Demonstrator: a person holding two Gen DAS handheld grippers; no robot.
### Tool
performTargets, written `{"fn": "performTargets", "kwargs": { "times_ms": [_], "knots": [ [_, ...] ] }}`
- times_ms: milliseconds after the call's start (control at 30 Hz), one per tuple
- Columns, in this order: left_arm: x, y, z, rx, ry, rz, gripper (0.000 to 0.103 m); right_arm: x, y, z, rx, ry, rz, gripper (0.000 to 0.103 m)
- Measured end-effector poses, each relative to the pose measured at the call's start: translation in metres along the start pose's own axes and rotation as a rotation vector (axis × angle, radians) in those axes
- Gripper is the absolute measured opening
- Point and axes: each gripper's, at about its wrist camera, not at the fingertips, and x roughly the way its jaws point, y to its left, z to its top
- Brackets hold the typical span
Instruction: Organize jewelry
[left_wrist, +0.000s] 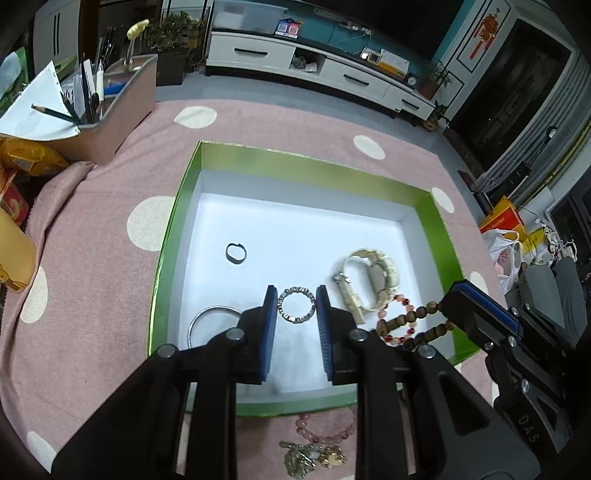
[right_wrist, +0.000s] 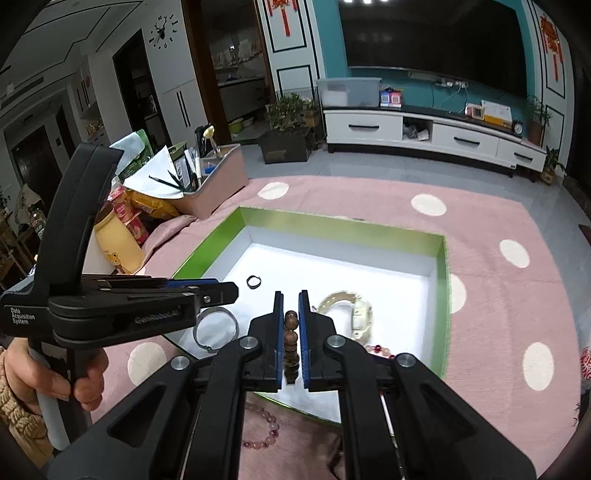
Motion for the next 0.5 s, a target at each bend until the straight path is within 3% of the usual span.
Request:
{"fn": "performTargets", "kwargs": {
  "times_ms": [500],
  "knots": [
    [0.032,0.013,0.001,-0.020,0.048,0.043,0.021,0.037,-0.004,-0.011,0.015,0.081,-0.034,0.007]
  ]
}}
